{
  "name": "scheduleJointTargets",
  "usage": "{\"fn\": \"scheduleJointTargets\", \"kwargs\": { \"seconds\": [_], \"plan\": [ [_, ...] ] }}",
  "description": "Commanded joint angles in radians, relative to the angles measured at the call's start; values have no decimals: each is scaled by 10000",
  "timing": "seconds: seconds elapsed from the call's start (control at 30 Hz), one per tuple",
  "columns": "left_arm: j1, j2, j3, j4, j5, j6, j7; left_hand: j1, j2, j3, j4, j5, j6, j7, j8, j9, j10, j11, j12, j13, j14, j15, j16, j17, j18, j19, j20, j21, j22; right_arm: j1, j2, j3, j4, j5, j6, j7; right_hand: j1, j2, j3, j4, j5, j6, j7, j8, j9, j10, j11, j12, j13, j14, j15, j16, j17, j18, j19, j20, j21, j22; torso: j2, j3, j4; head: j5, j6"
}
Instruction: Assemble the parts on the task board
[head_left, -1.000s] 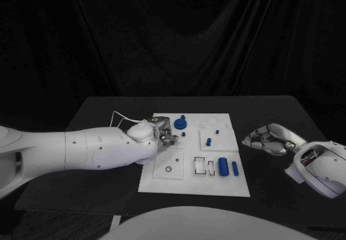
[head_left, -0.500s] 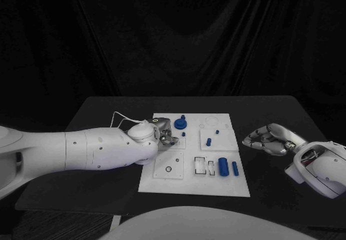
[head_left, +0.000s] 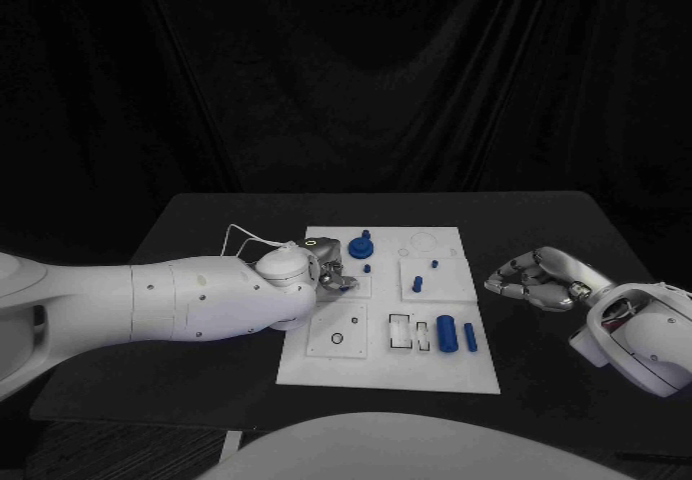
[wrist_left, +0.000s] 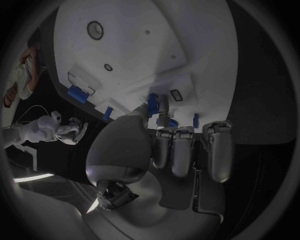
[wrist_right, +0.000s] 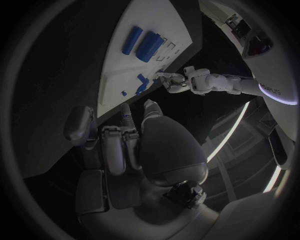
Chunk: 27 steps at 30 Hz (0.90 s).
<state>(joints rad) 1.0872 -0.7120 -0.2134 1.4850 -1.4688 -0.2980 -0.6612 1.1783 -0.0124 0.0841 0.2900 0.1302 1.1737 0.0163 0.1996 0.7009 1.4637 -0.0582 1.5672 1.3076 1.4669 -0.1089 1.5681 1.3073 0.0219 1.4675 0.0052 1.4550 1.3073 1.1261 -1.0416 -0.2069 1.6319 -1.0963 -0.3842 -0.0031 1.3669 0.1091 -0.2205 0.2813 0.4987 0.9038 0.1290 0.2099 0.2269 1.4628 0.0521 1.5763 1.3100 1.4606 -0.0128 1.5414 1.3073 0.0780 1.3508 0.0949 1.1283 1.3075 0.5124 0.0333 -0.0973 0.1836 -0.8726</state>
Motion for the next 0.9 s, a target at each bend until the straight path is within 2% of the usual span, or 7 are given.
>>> {"fn": "scheduleJointTargets", "kwargs": {
  "seconds": [0.03, 0.2, 0.4, 0.77, 0.83, 0.9],
  "plan": [
    [-44, 28, -1, -8, -13, 165, 32, -159, -1, -84, 10, -146, -55, -6, 17, 1, 1071, 0, 36, 2632, 1039, -3, 27, 2635, 35, 670, -19, -41, 2297, -30, -8, 5, 20, -14, -120, -29, 113, 6, -25, -51, 30, 21, -39, 65, -10, 1080, -34, -55, 2608, 905, -27, -48, 2216, 199, -38, -8, -33, 1296, 1, -3, 1, 5, 0],
    [-64, 38, -1, -31, -13, 159, 49, -471, 47, -243, 15, -552, -62, 2, 3, 31, 1071, 11, 36, 2632, 1039, 6, 27, 2635, 35, 671, -9, -45, 2297, -31, -5, 5, 13, -14, -111, -30, 126, 5, -24, -51, 57, 22, -39, 64, -12, 1080, -34, -55, 2608, 908, -28, -43, 2222, 199, -37, -8, -34, 1297, 0, -2, 2, 18, 0],
    [-75, 44, -1, -55, -13, 151, 71, -722, 69, -363, 29, -735, -72, 10, -10, 50, 1071, 16, 36, 2632, 1039, 11, 27, 2635, 37, 669, -5, -55, 2295, -32, -4, 5, 8, -14, -105, -30, 135, 4, -22, -50, 79, 24, -39, 64, -13, 1080, -34, -55, 2608, 905, -28, -48, 2216, 201, -43, -8, -50, 1294, -2, -1, 1, 12, 0],
    [-83, 23, -1, -45, -13, 281, 69, -1080, 111, -503, 23, -730, 62, -34, 90, 157, 1071, -8, 36, 2632, 1039, 0, 27, 2635, 33, 676, -9, -37, 2301, -32, -13, 5, 5, -14, -100, -30, 149, 3, -21, -48, 118, 26, -39, 63, -16, 1080, -34, -55, 2608, 906, -29, -47, 2217, 200, -40, -9, -50, 1296, 0, 4, 2, 11, 0],
    [-84, 19, -1, -41, -13, 321, 66, -1053, 129, -489, 11, -641, 154, -85, 237, 334, 1071, -45, 36, 2632, 1039, -27, 27, 2635, 32, 680, -26, -30, 2304, -33, -18, 5, 7, -14, -100, -31, 160, 3, -19, -48, 147, 27, -39, 62, -18, 1080, -35, -55, 2608, 907, -29, -44, 2220, 201, -40, -10, -55, 1296, 1, 3, 0, 11, 0],
    [-84, 17, -1, -41, -13, 358, 70, -990, 116, -475, 12, -498, 148, -163, 566, 843, 1071, -111, 36, 2632, 1039, -75, 27, 2635, 32, 683, -79, -25, 2305, -33, -23, 5, 11, -14, -101, -31, 160, 3, -19, -48, 147, 27, -39, 62, -18, 1080, -35, -55, 2608, 907, -29, -44, 2220, 201, -40, -10, -55, 1296, 3, 3, 1, 5, 0]
  ]
}}
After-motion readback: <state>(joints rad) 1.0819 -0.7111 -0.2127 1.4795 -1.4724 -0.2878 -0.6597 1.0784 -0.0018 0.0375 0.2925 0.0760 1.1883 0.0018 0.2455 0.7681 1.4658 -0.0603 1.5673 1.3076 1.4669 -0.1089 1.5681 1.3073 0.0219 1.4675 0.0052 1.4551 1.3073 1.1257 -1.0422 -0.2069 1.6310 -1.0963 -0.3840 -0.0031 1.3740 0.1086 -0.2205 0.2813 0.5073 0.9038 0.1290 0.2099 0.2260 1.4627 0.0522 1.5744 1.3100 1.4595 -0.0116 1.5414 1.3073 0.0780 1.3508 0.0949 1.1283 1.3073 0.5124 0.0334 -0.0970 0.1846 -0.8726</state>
